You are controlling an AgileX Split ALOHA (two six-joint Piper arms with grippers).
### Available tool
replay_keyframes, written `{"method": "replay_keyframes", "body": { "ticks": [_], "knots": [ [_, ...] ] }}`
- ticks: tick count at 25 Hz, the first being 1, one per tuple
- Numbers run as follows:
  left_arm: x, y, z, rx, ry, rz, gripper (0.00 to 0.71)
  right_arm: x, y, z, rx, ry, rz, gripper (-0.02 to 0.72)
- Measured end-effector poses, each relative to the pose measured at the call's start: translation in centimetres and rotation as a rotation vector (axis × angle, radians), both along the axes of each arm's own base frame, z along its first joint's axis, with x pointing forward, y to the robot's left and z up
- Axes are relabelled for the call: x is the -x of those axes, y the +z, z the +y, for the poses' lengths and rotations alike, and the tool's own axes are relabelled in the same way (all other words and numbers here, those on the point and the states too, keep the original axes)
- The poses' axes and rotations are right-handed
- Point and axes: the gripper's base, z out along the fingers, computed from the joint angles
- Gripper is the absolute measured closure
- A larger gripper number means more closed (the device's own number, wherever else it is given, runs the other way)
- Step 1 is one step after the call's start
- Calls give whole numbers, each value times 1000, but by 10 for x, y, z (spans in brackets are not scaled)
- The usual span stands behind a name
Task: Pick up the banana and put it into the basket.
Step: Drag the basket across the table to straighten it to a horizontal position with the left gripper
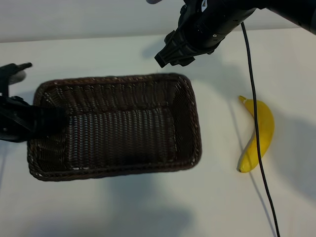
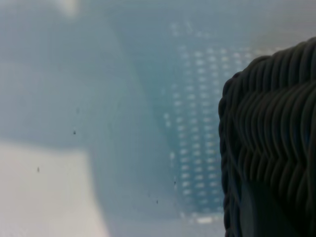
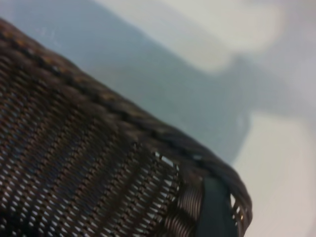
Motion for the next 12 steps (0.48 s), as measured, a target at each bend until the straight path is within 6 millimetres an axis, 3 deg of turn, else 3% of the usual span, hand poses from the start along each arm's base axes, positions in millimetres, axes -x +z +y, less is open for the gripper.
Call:
{"method": "replay_keyframes", "body": {
  "ticks": [6, 12],
  "knots": [
    [-4, -2, 3, 18, -51, -19, 546, 0, 0, 0, 0, 0, 0, 194],
    [-18, -24, 4, 20, -68, 53, 546, 0, 0, 0, -1, 0, 0, 194]
  ]
}}
